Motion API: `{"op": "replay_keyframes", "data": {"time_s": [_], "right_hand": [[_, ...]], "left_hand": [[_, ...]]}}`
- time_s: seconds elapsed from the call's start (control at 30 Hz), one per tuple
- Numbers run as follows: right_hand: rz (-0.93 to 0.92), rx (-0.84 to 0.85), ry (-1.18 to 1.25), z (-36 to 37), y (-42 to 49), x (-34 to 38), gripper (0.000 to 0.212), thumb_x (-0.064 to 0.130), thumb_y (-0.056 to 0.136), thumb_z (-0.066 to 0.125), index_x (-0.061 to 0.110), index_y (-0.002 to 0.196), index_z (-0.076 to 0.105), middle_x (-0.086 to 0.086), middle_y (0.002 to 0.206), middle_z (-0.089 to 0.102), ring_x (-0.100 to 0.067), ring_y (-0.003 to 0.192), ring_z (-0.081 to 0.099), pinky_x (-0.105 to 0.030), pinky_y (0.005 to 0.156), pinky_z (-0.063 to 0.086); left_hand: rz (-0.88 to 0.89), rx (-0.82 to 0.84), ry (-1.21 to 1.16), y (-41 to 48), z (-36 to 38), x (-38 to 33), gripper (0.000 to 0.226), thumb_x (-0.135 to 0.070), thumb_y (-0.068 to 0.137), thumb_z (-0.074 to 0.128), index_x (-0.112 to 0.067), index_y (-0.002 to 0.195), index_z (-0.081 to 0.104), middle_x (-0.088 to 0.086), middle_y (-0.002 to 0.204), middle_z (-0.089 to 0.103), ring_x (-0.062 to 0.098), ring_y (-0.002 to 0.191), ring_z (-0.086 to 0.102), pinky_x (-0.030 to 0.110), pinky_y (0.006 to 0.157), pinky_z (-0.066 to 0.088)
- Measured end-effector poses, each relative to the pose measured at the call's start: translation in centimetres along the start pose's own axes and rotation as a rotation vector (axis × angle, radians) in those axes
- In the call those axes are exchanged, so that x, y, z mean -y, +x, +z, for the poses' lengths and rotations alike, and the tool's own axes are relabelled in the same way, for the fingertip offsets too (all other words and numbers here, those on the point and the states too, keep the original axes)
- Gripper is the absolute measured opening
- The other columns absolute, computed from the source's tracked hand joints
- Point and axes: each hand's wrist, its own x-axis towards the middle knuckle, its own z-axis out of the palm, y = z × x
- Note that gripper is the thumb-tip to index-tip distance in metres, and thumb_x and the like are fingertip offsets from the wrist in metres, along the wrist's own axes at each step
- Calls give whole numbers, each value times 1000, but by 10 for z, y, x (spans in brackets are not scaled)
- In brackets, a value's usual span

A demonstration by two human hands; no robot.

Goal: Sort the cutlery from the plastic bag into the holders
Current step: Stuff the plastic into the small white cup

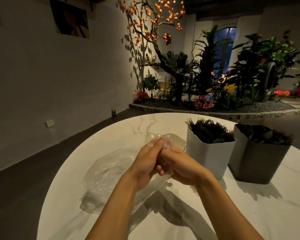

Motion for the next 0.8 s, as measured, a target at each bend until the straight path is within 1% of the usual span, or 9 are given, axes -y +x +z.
{"op": "replay_keyframes", "data": {"time_s": [0.07,0.17,0.23,0.4,0.53,0.63,0.7,0.73,0.8], "right_hand": [[16,18,-17,-5,-1,2,24,13,105,45,-8,110,54,-18,89,50,-18,68,54,-20,59,50],[32,27,-35,-12,-4,9,27,11,104,47,-15,111,51,-19,93,52,-24,78,56,-31,72,54],[41,-1,-61,-17,-8,14,26,11,103,48,-13,113,53,-20,94,56,-27,85,60,-38,80,53],[78,21,54,-27,-20,26,27,7,101,52,-6,124,54,-24,103,61,-31,93,64,-40,85,56],[89,56,121,-32,-23,29,33,16,99,58,-1,127,55,-25,109,62,-31,98,65,-41,89,56],[102,65,159,-34,-25,33,40,19,105,50,-9,133,50,-32,114,60,-34,98,66,-37,86,58],[125,7,152,-37,-28,37,47,25,106,46,-14,132,50,-37,116,59,-36,97,68,-35,83,59],[130,-17,115,-38,-29,38,47,27,106,46,-13,131,53,-36,117,62,-36,98,69,-36,84,60],[117,-61,9,-38,-29,40,41,25,107,46,-9,126,59,-30,115,68,-34,98,71,-36,87,60]], "left_hand": [[-3,30,-22,5,1,2,26,-56,92,50,-51,92,76,-8,100,77,31,101,54,37,71,48],[19,68,-15,11,4,3,37,-53,96,49,-35,119,71,4,122,72,24,115,66,44,98,53],[36,84,3,18,6,5,45,-51,97,48,-26,131,64,3,125,72,22,119,67,41,101,55],[71,74,12,23,14,2,39,-44,105,40,-21,118,69,5,108,77,18,101,73,27,81,58],[106,31,-3,26,17,4,41,-41,107,38,-15,118,68,11,109,76,24,102,73,33,84,61],[126,-9,-59,28,20,6,46,-39,108,39,-3,120,65,15,93,73,21,70,72,26,52,55],[115,-81,-126,29,22,3,47,-41,108,40,-1,118,63,16,89,72,20,62,68,26,43,50],[116,-108,-172,31,24,2,47,-42,108,41,-2,117,63,21,95,72,25,69,71,31,50,56],[129,-153,-243,33,27,1,46,-40,108,40,-1,117,63,25,108,72,36,92,74,49,76,63]]}}
